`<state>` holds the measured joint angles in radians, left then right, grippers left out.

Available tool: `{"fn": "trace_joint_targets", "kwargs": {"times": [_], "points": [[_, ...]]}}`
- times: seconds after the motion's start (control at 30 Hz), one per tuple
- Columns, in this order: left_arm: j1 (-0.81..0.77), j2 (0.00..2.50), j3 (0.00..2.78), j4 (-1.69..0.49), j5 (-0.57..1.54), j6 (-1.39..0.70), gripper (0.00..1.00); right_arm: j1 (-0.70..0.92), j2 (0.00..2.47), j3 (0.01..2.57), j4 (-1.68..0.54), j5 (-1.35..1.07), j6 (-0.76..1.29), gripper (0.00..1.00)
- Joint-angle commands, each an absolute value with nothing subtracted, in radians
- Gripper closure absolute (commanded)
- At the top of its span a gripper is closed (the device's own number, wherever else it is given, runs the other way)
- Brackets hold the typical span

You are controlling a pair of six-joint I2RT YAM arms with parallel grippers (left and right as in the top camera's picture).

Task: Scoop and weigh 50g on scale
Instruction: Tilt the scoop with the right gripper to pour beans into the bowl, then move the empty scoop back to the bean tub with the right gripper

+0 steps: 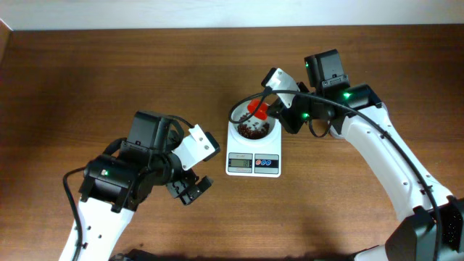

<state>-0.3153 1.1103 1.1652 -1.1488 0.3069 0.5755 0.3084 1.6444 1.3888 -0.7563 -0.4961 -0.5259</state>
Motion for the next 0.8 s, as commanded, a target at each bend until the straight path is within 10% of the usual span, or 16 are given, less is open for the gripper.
{"fn": "trace_joint_targets", "kwargs": {"times": [0.0,0.77], "points": [[-0.311,1.099,1.183,-1.15,0.31,0.562,0.01,0.314,1.633,1.391,-0.752,-0.504,-0.477,0.96],[-0.311,1.099,1.183,-1.15,0.31,0.562,0.01,-0.047,1.439,1.393,-0.805,-0.564,-0.044,0.96]]}}
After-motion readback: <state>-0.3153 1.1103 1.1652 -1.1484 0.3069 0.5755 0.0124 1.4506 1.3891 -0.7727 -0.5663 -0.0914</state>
